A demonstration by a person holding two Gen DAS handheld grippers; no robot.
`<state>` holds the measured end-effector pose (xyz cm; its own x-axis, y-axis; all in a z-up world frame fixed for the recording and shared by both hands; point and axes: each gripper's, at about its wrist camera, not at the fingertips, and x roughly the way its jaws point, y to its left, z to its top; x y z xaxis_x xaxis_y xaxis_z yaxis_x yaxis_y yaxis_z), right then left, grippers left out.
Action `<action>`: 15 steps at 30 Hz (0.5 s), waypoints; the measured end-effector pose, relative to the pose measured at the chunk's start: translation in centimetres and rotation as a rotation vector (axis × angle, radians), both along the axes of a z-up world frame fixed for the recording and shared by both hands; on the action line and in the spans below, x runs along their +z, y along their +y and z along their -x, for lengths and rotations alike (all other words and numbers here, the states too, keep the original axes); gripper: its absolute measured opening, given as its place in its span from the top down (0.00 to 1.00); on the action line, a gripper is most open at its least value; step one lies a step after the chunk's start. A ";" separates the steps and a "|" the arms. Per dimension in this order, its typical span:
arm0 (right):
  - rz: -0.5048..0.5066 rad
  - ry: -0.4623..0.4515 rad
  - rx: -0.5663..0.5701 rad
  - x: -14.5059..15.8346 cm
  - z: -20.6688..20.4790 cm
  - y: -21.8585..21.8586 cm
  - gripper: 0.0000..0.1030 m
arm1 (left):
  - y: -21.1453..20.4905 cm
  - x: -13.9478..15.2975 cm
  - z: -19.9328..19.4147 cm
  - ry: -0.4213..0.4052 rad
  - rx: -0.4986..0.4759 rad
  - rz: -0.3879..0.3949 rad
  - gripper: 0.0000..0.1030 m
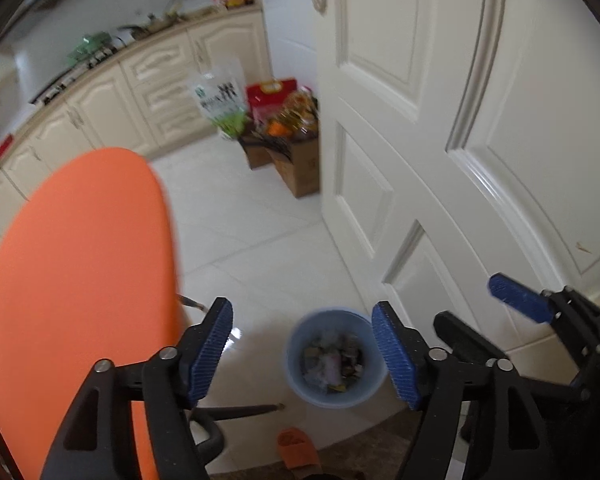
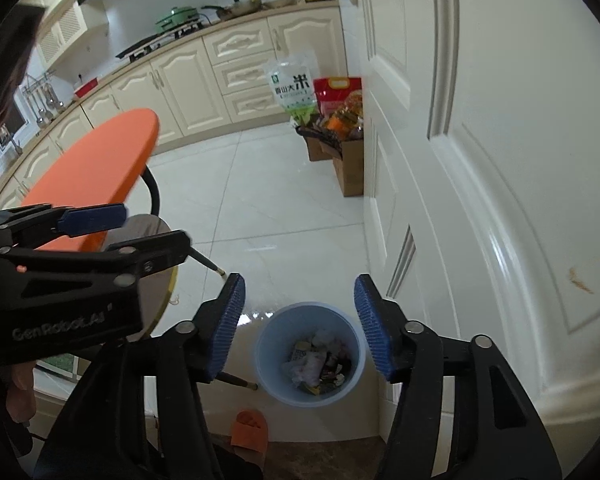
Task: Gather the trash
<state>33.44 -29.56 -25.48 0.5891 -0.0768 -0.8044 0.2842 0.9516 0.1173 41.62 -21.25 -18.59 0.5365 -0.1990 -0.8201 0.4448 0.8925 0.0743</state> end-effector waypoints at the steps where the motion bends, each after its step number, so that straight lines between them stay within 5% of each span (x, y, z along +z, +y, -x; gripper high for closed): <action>1: -0.001 -0.009 0.003 0.4 0.0 0.3 0.42 | 0.5 0.5 0.6 -0.015 0.008 0.006 0.32; 8: 0.003 -0.073 0.047 3.9 1.1 4.2 0.32 | 5.1 3.6 6.0 -0.160 0.100 0.039 0.19; 15: 0.002 -0.127 0.104 6.3 2.2 9.2 0.19 | 9.8 5.0 12.9 -0.252 0.183 0.084 0.18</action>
<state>31.24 -20.34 -19.22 0.6905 -0.0116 -0.7232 0.1676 0.9752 0.1443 28.69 -11.46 -13.63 0.7537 -0.1417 -0.6418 0.2533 0.9637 0.0847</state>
